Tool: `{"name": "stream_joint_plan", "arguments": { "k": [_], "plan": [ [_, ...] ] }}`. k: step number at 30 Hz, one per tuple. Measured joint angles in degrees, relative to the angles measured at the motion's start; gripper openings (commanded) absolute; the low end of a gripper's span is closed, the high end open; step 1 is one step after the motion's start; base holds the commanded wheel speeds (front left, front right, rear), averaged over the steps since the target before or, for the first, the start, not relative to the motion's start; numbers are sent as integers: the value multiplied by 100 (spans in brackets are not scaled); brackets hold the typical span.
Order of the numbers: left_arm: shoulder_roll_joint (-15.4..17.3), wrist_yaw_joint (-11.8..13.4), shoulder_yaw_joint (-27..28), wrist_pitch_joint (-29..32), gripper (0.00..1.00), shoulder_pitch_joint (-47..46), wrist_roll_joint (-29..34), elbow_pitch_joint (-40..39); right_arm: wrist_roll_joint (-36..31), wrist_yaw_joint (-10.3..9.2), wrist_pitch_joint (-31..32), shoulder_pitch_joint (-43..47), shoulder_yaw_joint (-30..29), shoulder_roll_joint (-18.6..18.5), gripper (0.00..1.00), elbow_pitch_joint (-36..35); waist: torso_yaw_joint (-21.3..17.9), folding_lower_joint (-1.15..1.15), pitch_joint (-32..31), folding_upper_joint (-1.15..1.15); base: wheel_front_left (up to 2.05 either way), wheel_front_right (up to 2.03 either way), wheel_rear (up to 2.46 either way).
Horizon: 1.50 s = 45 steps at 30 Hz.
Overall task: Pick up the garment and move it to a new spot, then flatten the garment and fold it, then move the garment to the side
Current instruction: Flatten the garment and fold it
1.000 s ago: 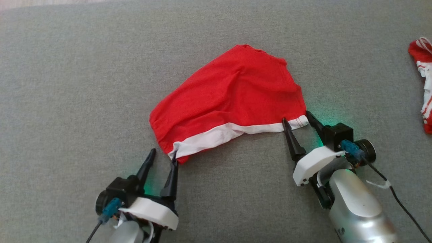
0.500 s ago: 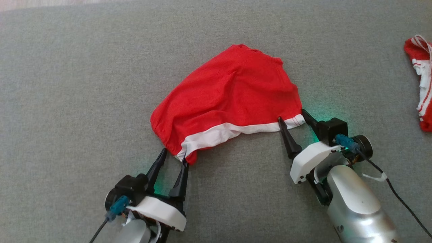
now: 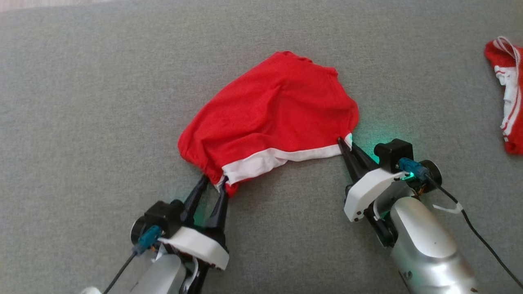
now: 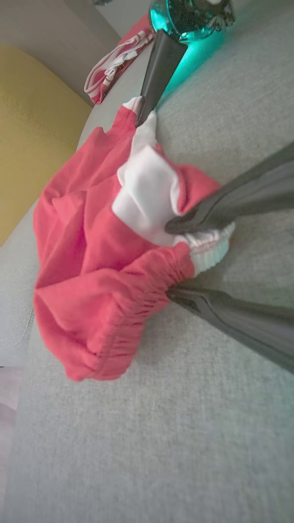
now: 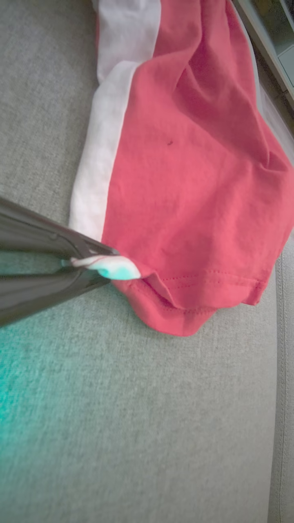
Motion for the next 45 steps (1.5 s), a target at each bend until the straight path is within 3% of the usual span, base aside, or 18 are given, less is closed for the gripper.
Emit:
{"name": "stream_joint_plan", "arguments": {
  "k": [1,3,5,7,16,22,27,34,37,40,45],
  "plan": [
    [-3,-1,-1,0,73,-34,0,3,8,0,0,0,0,5,0,-13,-9,0,3,0,0,0,0],
    [-10,0,-14,1,65,-65,-12,38,13,0,1,0,1,12,0,-48,-26,0,2,0,0,0,0],
    [-11,0,-32,1,39,-64,-38,64,14,0,1,1,1,12,0,-54,-33,0,1,0,0,0,0],
    [-5,1,-80,0,0,-63,-55,92,15,0,1,2,0,12,0,-73,-45,0,-6,0,0,0,0],
    [97,0,-208,-2,0,-66,-233,74,194,0,-8,26,-309,-3,0,-232,-43,0,-113,0,0,0,0],
    [511,-1,-35,3,0,226,-364,-910,782,0,224,304,-655,-4,0,-1076,-11,0,-413,0,0,0,0],
    [1132,-1,100,320,0,695,-968,-2383,1829,-1,910,811,-1060,-7,0,-2434,3,0,-755,0,0,0,0],
    [1971,66,458,1549,0,1033,-2009,-5380,3284,-1,2103,1388,-1753,-4,0,-5111,-89,-1,-1188,0,0,0,0],
    [2194,231,635,2135,0,936,-2546,-6374,3604,-1,2591,1399,-1969,-3,0,-6100,-192,-1,-1251,0,0,0,0],
    [2390,405,922,2643,0,474,-3060,-6886,3843,-1,3036,1250,-2142,2,0,-6790,-274,-1,-1247,0,0,0,0],
    [2466,610,1174,3241,0,-601,-3671,-6881,3866,-1,3404,596,-2254,5,0,-6905,-355,-1,-1110,0,0,0,0]
  ]
}}
